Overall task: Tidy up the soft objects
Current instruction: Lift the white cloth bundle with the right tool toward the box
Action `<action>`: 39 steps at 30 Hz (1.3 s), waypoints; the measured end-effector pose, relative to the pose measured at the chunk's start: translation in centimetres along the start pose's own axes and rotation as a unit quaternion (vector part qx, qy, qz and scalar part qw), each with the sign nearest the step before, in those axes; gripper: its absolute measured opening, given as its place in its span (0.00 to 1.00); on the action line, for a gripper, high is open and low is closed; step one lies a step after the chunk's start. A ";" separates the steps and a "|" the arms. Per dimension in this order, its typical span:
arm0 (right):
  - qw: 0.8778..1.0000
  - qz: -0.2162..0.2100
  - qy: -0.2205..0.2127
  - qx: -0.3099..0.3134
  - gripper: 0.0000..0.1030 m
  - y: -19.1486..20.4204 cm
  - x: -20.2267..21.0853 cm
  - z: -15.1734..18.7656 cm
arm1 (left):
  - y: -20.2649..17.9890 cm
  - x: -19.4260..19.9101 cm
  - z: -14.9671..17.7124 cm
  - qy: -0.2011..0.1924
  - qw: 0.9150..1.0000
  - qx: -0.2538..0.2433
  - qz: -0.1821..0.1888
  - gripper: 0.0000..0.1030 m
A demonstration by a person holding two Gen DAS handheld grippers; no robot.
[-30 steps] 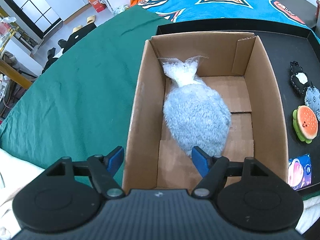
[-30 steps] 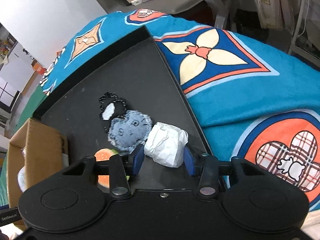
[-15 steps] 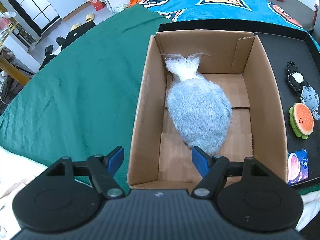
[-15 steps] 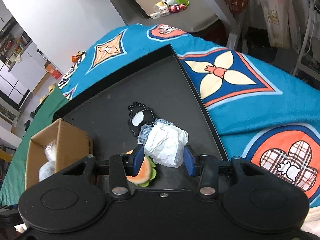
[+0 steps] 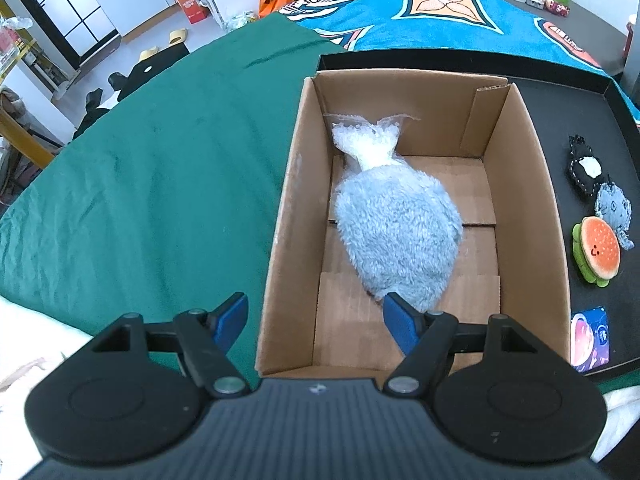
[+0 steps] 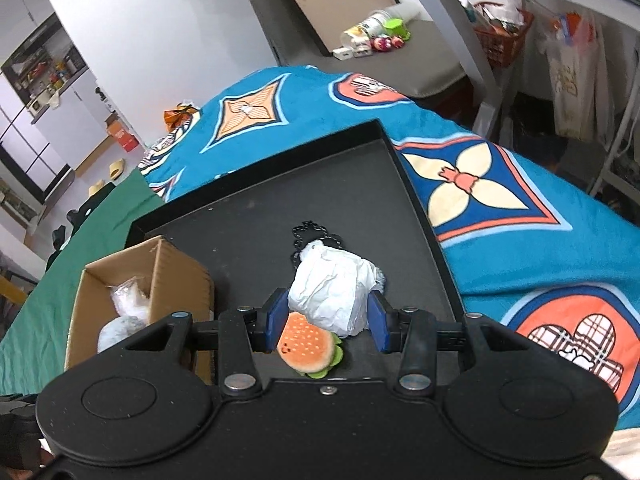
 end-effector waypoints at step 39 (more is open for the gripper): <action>0.988 -0.097 -0.017 0.123 0.41 13.6 2.2 0.8 | 3.3 -0.8 1.3 -0.014 0.997 0.069 0.043 0.12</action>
Point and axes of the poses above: each gripper's, at about its wrist camera, not at the fingertips, and x roughly against the way its jaws point, y to its left, z to its underside, the point moved 8 cm from there along -x, roughly the way its jaws point, and after that the axes turned 15 degrees about -y, right-handed, at the moved point
